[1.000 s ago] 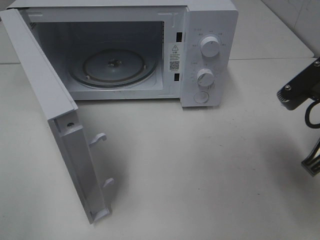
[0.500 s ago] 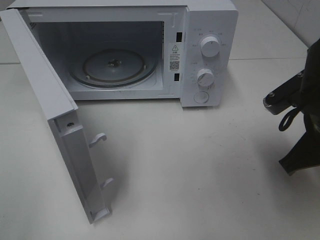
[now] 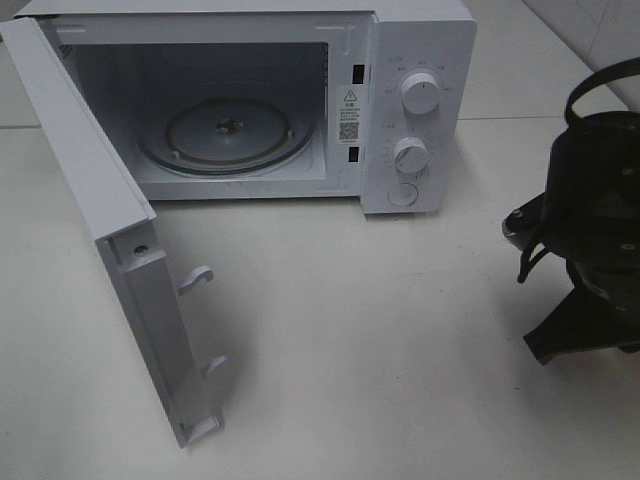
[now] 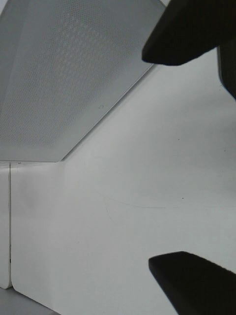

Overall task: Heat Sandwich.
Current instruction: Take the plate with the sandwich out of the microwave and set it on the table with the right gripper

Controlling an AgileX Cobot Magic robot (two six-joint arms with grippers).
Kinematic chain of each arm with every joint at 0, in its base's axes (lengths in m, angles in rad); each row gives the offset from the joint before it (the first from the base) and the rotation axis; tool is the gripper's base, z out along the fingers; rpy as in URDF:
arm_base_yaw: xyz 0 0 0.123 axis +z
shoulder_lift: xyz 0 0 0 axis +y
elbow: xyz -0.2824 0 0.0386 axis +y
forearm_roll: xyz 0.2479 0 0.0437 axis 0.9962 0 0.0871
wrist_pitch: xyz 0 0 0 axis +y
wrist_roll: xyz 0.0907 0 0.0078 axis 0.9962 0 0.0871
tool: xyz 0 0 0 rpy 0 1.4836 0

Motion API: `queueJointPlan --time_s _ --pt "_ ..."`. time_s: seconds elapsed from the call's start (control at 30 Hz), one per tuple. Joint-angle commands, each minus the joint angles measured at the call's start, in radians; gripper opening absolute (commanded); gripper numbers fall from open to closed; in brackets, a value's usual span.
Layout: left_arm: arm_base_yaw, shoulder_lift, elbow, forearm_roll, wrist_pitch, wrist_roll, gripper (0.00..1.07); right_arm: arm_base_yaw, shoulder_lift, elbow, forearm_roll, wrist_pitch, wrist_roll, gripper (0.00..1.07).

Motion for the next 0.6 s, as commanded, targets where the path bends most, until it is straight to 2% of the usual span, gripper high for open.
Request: queueJointPlan --time_s 0.03,0.23,0.6 --pt "0.002 -0.006 0.001 -0.002 -0.012 -0.003 0.97 -0.002 0.016 -0.002 -0.047 0.008 0.025 0.04" --pt "0.002 -0.006 0.001 -0.002 -0.012 -0.003 0.97 -0.002 0.05 -0.001 -0.095 -0.004 0.072 0.05" --pt "0.002 -0.006 0.001 -0.002 -0.012 -0.003 0.97 -0.002 0.107 0.068 -0.2 -0.105 0.21 0.06"
